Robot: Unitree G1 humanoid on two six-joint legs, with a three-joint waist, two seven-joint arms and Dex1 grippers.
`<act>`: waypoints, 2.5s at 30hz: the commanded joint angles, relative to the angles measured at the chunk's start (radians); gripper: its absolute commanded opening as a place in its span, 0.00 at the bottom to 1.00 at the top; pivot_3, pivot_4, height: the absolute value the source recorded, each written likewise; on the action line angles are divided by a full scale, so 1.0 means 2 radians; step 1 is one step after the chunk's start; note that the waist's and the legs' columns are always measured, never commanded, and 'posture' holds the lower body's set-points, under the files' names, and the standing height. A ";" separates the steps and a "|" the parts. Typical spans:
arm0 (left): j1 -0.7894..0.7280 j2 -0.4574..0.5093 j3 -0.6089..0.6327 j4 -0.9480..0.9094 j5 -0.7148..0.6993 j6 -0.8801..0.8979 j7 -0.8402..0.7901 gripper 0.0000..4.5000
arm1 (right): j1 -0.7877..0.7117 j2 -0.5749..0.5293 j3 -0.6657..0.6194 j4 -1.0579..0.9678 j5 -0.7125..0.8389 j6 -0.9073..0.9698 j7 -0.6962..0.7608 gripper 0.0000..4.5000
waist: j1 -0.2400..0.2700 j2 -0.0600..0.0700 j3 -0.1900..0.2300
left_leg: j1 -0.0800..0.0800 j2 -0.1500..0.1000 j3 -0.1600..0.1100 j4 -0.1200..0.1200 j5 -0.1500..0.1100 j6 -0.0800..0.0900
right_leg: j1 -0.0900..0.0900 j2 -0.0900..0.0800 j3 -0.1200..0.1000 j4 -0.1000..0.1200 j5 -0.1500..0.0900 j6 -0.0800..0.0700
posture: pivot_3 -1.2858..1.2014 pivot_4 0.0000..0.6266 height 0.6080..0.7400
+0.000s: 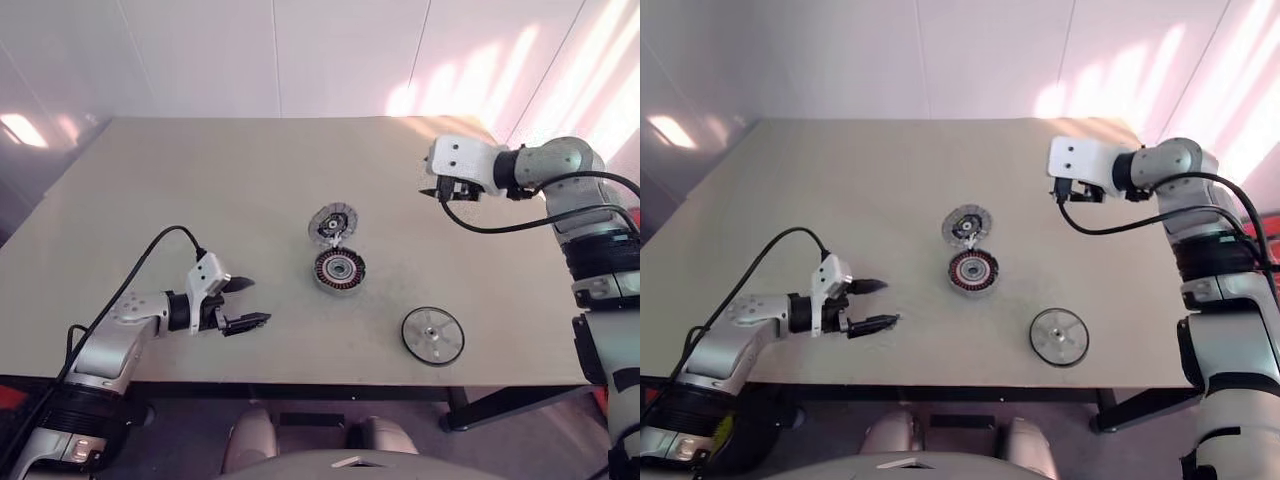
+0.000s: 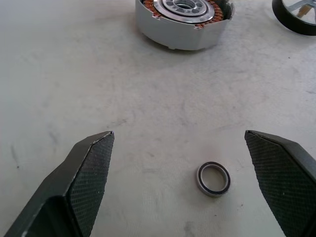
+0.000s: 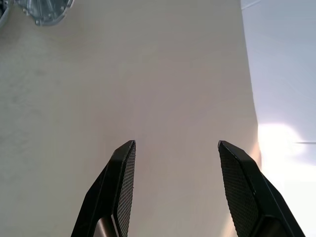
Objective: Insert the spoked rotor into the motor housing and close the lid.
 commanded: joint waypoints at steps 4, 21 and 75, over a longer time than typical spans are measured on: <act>0.003 0.024 -0.024 -0.006 0.006 -0.003 -0.035 1.00 | 0.011 0.004 -0.021 -0.062 0.019 0.035 -0.022 0.66 | -0.001 0.001 0.000 | 0.000 0.000 0.000 0.000 0.000 0.000 | 0.000 0.000 0.000 0.001 0.000 0.000 | 0.52 0.00 1.00; -0.014 0.012 -0.056 0.100 0.105 -0.162 0.013 1.00 | 0.031 0.048 -0.010 -0.078 0.034 0.058 -0.034 0.66 | 0.007 0.001 0.000 | 0.011 0.000 0.000 -0.001 0.000 -0.001 | 0.010 0.000 0.000 0.000 -0.002 0.004 | 0.52 0.00 1.00; 0.038 0.028 -0.039 -0.032 0.073 -0.088 0.043 1.00 | 0.029 0.052 -0.002 -0.072 0.031 0.056 -0.035 0.66 | 0.007 0.001 0.000 | 0.002 0.000 0.001 -0.001 0.001 -0.001 | 0.001 0.000 0.000 0.000 0.000 -0.001 | 0.52 0.00 1.00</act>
